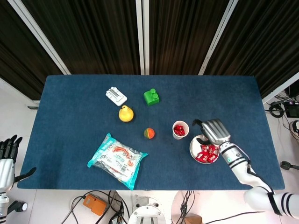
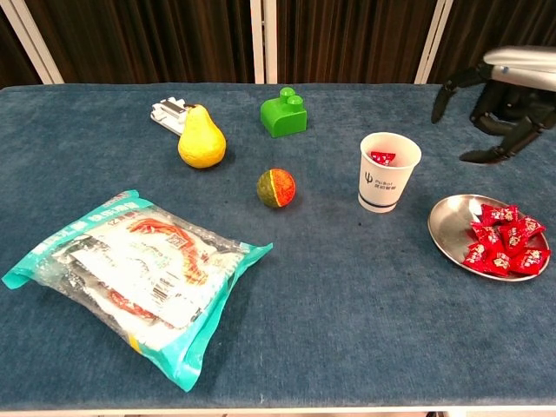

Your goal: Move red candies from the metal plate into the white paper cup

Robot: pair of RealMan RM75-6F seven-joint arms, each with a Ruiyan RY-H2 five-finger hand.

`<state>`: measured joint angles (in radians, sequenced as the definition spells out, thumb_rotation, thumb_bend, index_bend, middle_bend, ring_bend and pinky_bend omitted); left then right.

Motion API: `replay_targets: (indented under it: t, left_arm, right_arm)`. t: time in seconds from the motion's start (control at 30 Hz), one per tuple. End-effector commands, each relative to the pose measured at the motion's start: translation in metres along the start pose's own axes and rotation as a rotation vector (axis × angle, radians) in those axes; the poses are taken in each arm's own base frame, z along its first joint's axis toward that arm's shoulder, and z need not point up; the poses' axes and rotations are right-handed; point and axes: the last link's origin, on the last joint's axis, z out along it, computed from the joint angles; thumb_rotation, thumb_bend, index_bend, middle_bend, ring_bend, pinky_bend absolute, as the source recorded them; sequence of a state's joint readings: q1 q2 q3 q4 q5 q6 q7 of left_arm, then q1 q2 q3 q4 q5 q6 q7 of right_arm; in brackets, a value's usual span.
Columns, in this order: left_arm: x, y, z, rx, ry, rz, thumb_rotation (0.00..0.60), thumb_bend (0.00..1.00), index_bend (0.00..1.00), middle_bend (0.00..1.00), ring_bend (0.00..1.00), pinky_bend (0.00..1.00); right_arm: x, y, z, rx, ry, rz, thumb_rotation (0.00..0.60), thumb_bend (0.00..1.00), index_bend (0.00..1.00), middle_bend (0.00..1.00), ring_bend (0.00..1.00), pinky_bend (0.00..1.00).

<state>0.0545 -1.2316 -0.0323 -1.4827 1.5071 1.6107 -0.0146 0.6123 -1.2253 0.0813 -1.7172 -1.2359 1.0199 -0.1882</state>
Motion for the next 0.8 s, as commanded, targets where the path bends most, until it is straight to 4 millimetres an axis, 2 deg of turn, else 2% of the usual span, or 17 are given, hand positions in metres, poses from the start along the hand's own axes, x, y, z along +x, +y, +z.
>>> replay_targets:
  t: [0.03,0.13,0.3,0.53,0.8]
  left_arm:
    - [0.000,0.001,0.000,-0.002,0.001,-0.001,0.600,0.00,0.00,0.00,0.00,0.00]
    - [0.000,0.002,0.000,-0.005,0.001,-0.002,0.600,0.00,0.00,0.00,0.00,0.00]
    - [0.000,0.003,-0.001,-0.008,0.005,-0.002,0.600,0.00,0.00,0.00,0.00,0.00]
    - [0.000,0.003,-0.003,-0.003,0.005,-0.003,0.600,0.00,0.00,0.00,0.00,0.00]
    - [0.002,0.001,-0.004,0.002,0.008,0.000,0.600,0.00,0.00,0.00,0.00,0.00]
  right_arm:
    - [-0.012,0.018,-0.031,-0.018,-0.045,-0.068,0.600,0.39,0.47,0.92,1.00,1.00]
    - [-0.023,0.031,-0.045,-0.020,-0.088,-0.156,0.600,0.39,0.49,0.92,1.00,1.00]
    - [-0.031,0.048,-0.053,-0.037,-0.121,-0.247,0.600,0.39,0.49,0.92,1.00,1.00]
    - [-0.047,0.053,-0.048,-0.015,-0.168,-0.311,0.600,0.39,0.49,0.92,1.00,1.00]
    - [-0.058,0.050,-0.035,0.009,-0.175,-0.326,0.600,0.39,0.49,0.92,1.00,1.00]
